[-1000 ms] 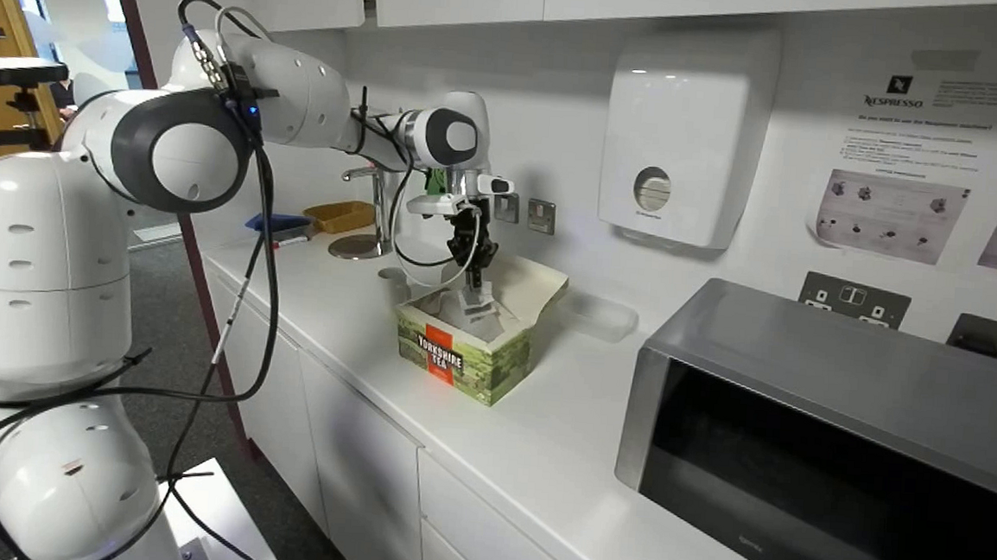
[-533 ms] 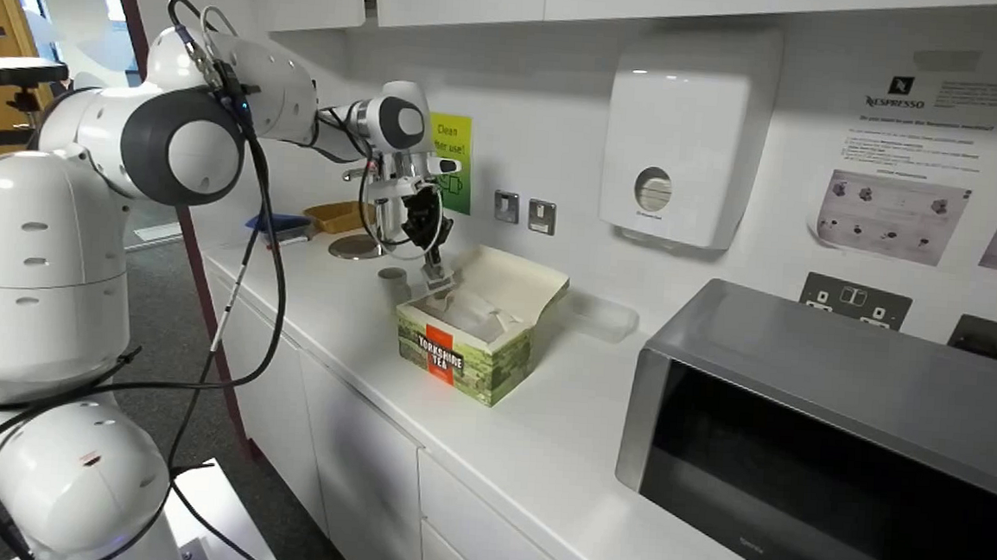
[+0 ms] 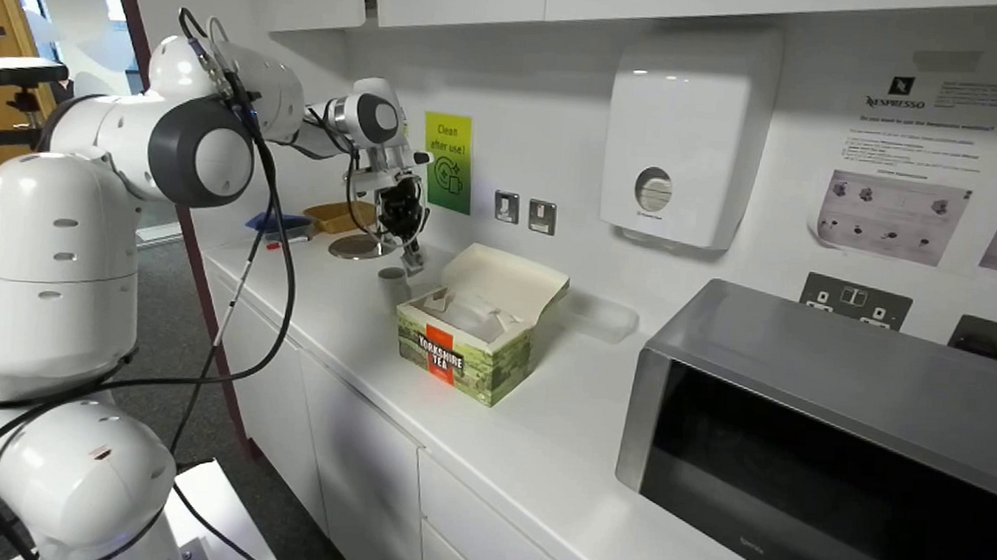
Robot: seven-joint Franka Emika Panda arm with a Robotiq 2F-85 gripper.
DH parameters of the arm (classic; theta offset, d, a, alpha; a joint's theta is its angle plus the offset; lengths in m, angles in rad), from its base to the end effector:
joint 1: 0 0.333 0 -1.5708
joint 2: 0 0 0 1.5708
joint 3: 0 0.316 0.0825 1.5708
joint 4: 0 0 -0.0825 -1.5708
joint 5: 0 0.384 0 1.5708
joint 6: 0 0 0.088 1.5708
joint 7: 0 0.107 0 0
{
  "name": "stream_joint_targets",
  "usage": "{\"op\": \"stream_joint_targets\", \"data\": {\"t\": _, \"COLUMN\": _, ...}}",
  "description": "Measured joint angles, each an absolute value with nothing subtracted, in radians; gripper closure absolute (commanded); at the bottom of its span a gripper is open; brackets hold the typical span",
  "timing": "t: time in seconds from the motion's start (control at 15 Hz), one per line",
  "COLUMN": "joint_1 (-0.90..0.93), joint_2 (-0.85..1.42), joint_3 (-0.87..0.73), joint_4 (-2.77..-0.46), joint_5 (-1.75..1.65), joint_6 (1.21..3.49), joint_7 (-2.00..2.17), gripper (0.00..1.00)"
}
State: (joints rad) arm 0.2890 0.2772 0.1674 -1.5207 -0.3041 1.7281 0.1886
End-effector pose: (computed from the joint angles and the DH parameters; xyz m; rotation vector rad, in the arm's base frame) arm 0.5908 0.2464 0.5004 2.8441 0.4602 0.0268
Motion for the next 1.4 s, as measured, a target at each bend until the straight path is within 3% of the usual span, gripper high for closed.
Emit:
{"op": "stream_joint_targets", "data": {"t": 0.73, "joint_1": 0.337, "joint_2": 0.509, "joint_3": 0.168, "joint_4": -1.280, "joint_5": -0.302, "joint_6": 1.716, "joint_7": 0.091, "gripper": 0.99}}
{"op": "stream_joint_targets", "data": {"t": 1.4, "joint_1": 0.403, "joint_2": 0.559, "joint_3": 0.171, "joint_4": -1.172, "joint_5": -0.290, "joint_6": 1.635, "joint_7": 0.026, "gripper": 0.99}}
